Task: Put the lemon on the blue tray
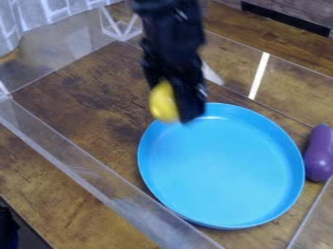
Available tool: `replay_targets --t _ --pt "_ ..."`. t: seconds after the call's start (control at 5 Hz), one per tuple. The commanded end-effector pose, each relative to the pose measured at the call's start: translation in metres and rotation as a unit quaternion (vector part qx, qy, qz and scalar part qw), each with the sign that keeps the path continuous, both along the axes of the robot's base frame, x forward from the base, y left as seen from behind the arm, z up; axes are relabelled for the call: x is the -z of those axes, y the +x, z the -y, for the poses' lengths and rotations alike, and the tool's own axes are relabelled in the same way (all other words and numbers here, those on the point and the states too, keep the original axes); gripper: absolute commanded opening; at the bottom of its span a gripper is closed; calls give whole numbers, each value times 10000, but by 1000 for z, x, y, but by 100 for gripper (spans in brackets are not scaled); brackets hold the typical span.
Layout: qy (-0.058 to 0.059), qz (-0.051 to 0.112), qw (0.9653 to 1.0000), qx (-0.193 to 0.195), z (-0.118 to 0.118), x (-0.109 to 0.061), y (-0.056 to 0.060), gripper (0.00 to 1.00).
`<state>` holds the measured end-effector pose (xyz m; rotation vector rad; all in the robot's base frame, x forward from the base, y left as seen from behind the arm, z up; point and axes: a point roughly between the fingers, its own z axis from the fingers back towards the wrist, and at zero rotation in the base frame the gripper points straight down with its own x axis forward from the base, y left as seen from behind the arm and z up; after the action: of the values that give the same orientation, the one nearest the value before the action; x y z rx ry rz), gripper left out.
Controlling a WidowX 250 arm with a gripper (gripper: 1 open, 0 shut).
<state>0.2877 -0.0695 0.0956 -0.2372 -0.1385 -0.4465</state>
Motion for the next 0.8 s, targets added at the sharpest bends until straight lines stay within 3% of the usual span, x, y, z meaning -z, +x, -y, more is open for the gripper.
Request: replay_targets --t 0.0,0.2,0.4,0.6 --pt "47 199 9998 -5 27 -8 -2 0" --pt "120 79 9998 -171 45 6 3 0" --pt "228 50 9959 -873 10 -6 26 0" --pt "311 -64 9911 -1290 -19 -8 41 0"
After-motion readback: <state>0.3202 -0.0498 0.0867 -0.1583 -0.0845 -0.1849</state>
